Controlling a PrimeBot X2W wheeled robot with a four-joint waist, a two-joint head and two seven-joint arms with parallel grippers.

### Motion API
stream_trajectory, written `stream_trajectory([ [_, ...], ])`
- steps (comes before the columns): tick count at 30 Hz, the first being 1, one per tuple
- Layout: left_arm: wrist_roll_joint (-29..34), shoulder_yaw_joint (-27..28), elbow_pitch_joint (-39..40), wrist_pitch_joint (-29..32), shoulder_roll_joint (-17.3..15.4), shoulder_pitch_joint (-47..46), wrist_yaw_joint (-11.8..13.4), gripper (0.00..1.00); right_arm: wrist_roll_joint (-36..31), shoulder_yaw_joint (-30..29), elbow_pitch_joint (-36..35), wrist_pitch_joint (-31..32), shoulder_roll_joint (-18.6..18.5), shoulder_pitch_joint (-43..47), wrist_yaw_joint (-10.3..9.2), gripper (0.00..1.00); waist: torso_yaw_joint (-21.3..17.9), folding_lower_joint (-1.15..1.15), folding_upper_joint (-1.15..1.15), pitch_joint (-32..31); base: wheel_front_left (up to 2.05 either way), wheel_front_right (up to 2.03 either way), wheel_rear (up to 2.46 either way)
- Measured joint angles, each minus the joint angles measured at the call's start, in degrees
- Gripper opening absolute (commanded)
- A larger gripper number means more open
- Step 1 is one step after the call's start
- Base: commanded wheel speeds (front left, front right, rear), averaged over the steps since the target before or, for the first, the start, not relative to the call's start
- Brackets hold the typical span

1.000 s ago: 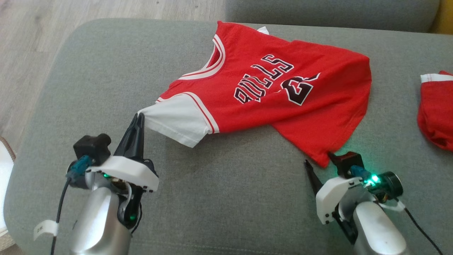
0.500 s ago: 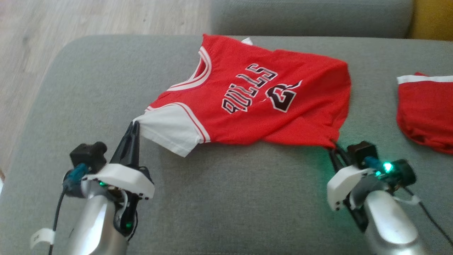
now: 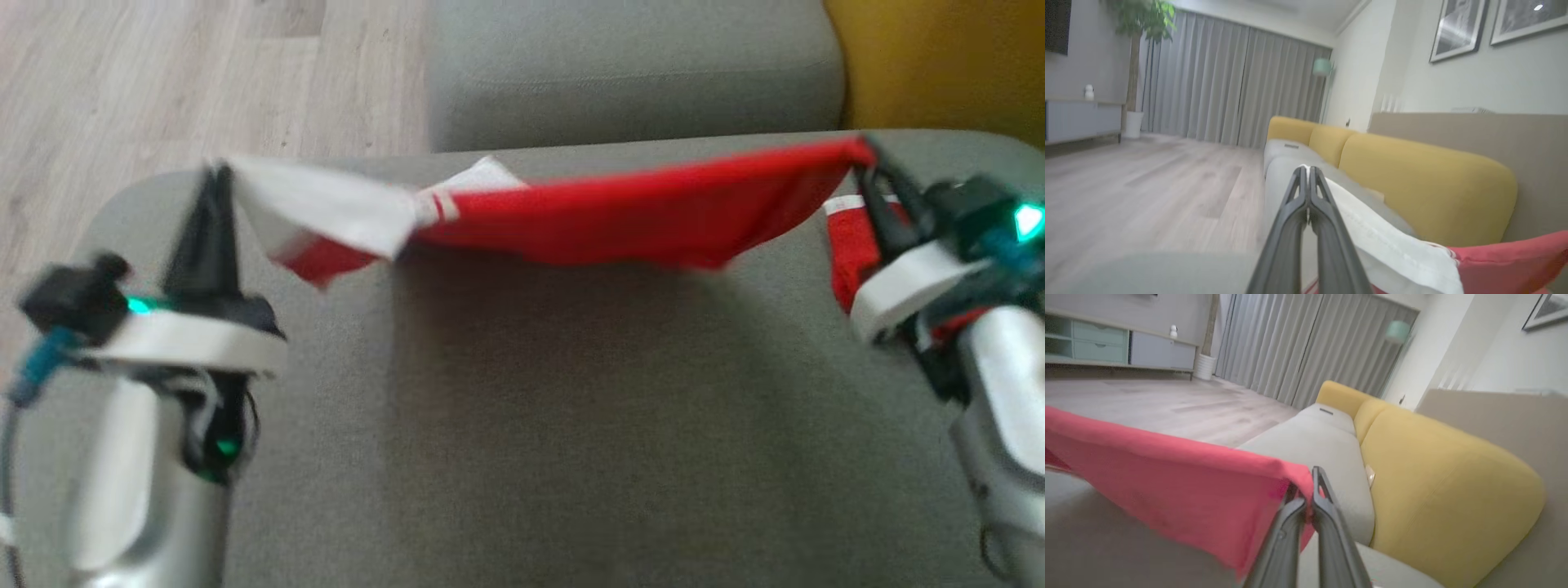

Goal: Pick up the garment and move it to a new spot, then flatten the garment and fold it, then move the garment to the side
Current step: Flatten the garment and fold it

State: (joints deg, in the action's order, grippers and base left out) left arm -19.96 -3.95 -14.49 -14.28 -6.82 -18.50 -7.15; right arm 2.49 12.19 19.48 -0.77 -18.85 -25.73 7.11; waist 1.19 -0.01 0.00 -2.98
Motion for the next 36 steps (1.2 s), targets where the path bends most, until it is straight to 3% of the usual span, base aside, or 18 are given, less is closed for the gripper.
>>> stream_trajectory([
  [4, -0.07, 1.46, 10.03, 1.89, -1.6, -2.5, 0.7, 0.0, 1.2, -0.48, -8.8, 3.18, -2.37, -1.21, 0.0, 0.0, -0.92, 0.0, 0.0, -0.87, 0.0, 0.0, 0.0],
  [11, -0.99, 3.87, 28.5, 12.12, -4.59, -4.46, 3.7, 0.0, 2.74, -4.69, -23.19, 11.37, -5.6, -0.59, 0.0, 0.0, -1.37, 0.0, 0.0, 0.79, 0.0, 0.0, 0.0],
  [15, -1.64, 4.27, 31.03, 17.83, -8.13, -9.66, 3.56, 0.0, 3.38, -4.06, -28.27, 15.52, -6.84, -0.89, 0.0, 0.0, -1.39, 0.0, 0.0, 3.41, 0.0, 0.0, 0.0],
  [18, -2.26, 3.91, 27.28, 19.7, -10.32, -15.12, 2.2, 0.0, 4.86, -2.37, -27.88, 17.23, -7.43, -4.47, 0.0, 0.0, -1.47, 0.01, 0.0, 6.7, 0.0, 0.0, 0.0],
  [23, -1.78, 0.79, 15.71, 19.48, -14.12, -25.05, 0.52, 0.0, 6.7, 3.19, -21.4, 17.6, -8.53, -17.67, 0.0, 0.0, -1.71, 0.02, 0.0, 12.13, 0.0, 0.0, 0.0],
  [28, 0.8, -4.33, -1.92, 14.22, -17.81, -42.18, 0.01, 0.0, 7.73, 11.7, -5.17, 13.83, -9.33, -37.23, 0.0, 0.0, -2.18, 0.03, 0.0, 19.17, 0.0, 0.0, 0.0],
  [32, 2.12, -6.16, -14.28, 7.93, -18.09, -57.79, -0.42, 0.0, 6.22, 13.99, 9.26, 8.08, -8.68, -51.49, 0.0, 0.0, -2.21, 0.04, 0.0, 24.04, 0.0, 0.0, 0.0],
  [36, 3.01, -7.06, -23.06, 2.4, -17.41, -67.48, -0.44, 0.0, 2.96, 13.58, 20.07, 0.3, -6.6, -61.29, 0.0, 0.0, -1.32, 0.04, 0.0, 26.71, 0.0, 0.0, 0.0],
])
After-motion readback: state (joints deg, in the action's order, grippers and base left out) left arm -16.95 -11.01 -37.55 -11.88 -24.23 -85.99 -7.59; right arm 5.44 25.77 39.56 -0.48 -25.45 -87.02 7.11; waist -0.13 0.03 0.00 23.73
